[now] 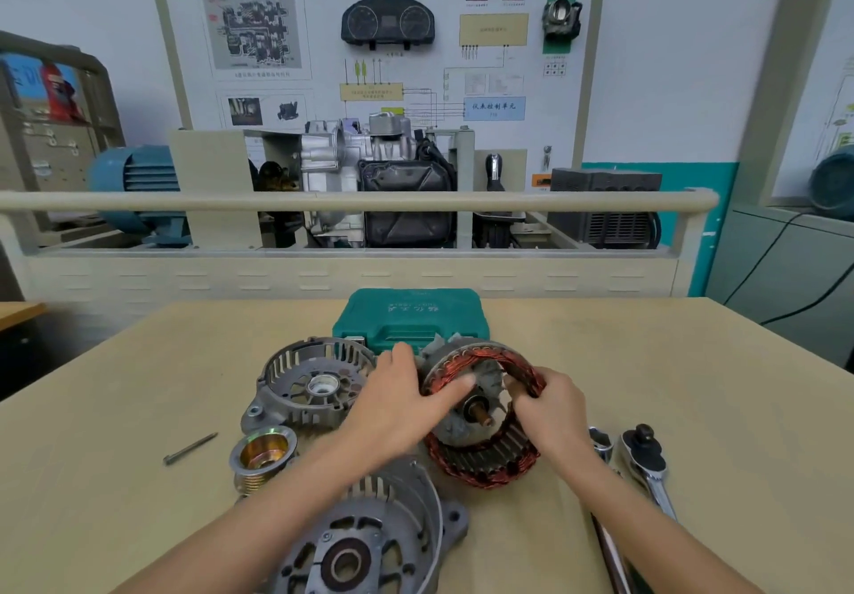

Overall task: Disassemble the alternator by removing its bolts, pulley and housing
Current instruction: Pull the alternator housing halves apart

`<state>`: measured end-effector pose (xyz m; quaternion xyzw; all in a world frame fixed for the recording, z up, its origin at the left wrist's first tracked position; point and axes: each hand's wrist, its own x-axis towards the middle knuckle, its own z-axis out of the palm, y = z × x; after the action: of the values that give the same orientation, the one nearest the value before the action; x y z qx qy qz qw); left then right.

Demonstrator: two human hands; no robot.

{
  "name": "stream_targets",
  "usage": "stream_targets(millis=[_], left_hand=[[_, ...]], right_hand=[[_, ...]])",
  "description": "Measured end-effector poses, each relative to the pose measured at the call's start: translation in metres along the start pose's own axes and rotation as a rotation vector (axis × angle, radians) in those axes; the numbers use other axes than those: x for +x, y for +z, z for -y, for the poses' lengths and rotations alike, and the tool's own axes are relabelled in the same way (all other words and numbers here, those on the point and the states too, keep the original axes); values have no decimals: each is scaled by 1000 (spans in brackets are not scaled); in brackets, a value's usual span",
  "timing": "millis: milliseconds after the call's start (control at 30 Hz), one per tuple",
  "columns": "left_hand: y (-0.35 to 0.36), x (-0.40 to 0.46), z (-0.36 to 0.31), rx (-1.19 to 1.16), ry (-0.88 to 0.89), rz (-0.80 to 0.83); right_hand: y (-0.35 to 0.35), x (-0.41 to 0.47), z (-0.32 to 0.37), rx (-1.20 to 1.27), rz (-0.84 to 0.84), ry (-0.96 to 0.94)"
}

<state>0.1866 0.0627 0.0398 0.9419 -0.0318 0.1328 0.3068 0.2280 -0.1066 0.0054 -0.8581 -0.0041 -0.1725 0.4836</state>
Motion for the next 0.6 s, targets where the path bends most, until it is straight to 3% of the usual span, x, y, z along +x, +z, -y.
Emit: stream_targets(millis=[167,333,467,600], left_hand=[[-11,36,-15,-380,-296,245],[2,71,-18,-417,-593,489],[4,82,-7,-553,-648,576],[13,91,-6,-629,-683,541]], right_hand=[[-10,6,-8,77,80,-29],[-13,7,-9,41,121,-133],[-11,4,-10,34,84,-187],[-13,4,-13,48,91,-194]])
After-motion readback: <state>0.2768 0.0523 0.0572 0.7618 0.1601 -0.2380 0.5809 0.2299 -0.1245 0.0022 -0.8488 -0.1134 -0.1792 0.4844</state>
